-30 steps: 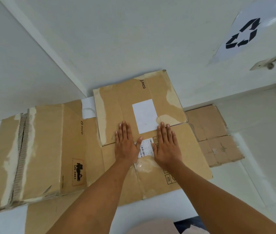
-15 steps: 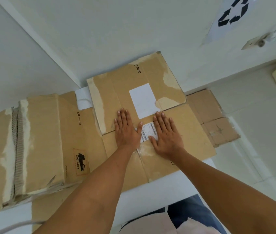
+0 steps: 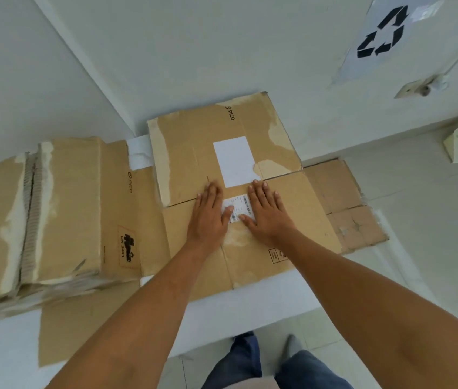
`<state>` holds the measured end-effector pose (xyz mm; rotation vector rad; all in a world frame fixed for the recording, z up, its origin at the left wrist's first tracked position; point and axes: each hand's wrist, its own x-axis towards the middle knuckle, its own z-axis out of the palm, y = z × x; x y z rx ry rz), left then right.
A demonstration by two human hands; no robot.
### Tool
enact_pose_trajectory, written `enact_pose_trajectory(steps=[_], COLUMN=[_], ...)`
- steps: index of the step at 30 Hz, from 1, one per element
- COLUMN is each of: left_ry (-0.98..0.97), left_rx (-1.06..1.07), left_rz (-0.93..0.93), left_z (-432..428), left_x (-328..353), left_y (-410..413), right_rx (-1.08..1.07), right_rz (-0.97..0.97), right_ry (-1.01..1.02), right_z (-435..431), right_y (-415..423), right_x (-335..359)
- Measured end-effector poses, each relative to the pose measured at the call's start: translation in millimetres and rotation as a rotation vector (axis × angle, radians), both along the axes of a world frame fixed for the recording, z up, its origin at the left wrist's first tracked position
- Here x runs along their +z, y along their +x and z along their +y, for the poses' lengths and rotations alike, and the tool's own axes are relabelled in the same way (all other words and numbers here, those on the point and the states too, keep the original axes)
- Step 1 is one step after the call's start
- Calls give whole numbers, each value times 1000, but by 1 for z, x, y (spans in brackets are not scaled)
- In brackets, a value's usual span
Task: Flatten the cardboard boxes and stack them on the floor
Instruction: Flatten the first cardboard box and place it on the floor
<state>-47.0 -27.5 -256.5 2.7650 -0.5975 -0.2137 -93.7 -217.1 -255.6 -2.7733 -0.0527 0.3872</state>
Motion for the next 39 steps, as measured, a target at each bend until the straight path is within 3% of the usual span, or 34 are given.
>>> enact_pose_trajectory(steps=[4, 9, 17, 21, 26, 31, 36, 39], left_ry=[30, 227, 358, 300, 51, -77, -135, -151], left_rx=[-132, -293, -347, -349, -264, -213, -179, -177], left_rz=[-7, 10, 4, 12, 42, 99, 110, 93], left_z=[-5, -21, -28, -24, -17, -11, -4, -1], left_x=[7, 17, 29, 43, 70, 96, 113, 119], left_y=[-45, -86, -106, -110, -103, -97, -94, -89], right_rx=[-46, -59, -12, -67, -62, -392, -702, -1158], right_rz=[-78, -70, -118, -326, -783, -807, -861, -877], right_ry=[136, 88, 30, 103, 122, 247, 713, 981], right_z=[-12, -24, -42, -44, -47, -34, -30, -29], right_y=[-15, -61, -105, -117, -127, -129, -128, -128], right_x=[19, 24, 29, 42, 67, 89, 96, 101])
